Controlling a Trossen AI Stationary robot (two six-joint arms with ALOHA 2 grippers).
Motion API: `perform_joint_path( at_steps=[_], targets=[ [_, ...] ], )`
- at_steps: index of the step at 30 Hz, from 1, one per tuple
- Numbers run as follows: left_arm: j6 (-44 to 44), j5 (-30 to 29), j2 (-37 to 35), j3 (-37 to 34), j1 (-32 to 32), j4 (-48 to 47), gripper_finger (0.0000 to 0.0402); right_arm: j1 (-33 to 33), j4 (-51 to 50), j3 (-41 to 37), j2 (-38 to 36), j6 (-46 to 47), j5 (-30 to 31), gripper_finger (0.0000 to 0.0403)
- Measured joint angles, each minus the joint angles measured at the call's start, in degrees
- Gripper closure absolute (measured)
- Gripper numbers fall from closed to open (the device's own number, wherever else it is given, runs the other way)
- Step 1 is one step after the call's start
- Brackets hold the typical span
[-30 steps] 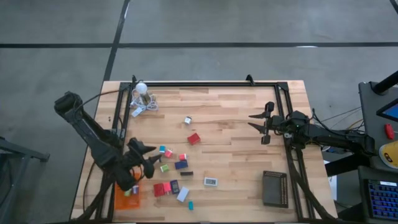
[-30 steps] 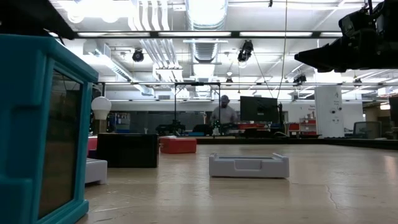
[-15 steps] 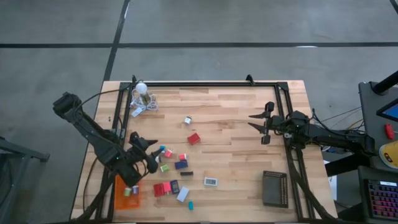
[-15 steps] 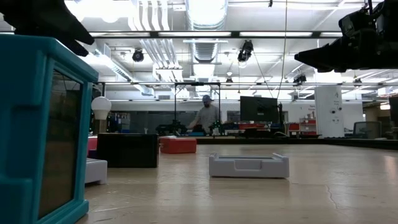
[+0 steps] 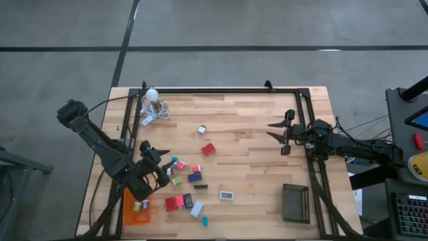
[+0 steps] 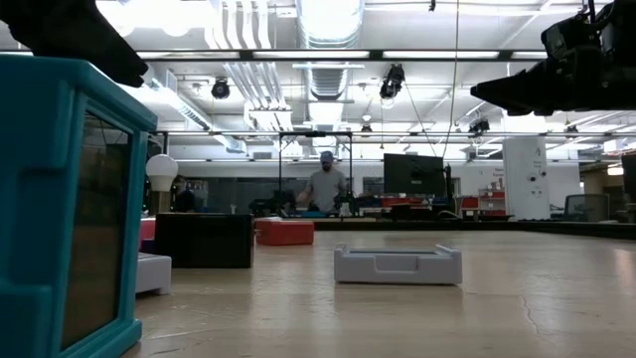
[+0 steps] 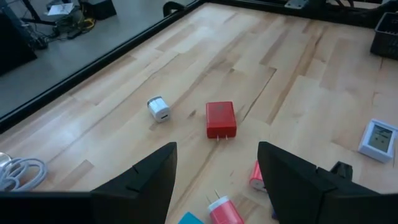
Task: Pick & Place Office items
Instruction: Put the bottom white charger adapter into the orange bin
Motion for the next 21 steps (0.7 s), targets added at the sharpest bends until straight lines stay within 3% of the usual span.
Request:
perform_joint_path(
  at_steps=[5,9,12,18,21],
  targets=[
    [-1.5,-2.4,0.0,0.0,0.0,0.2,0.0172,0.0,0.0,0.0,0.0,0.0,0.0,0.0264],
    [-2.8,-0.5,-0.1,0.0,0.1,0.7,0.0172,0.0,0.0,0.0,0.0,0.0,0.0,0.0264],
    [1.1,5.1,-0.4,1.1,0.8,0.3,0.0172,0.0,0.0,0.0,0.0,0.0,0.0,0.0264],
    [18.2,20.2,-1.3,4.8,4.4,-2.1,0.0172,0.0,0.0,0.0,0.0,0.0,0.0,0.0264],
    [19.2,28.1,-1.3,6.3,5.9,-7.3,0.0172,0.0,0.0,0.0,0.0,0.0,0.0,0.0264]
  ],
)
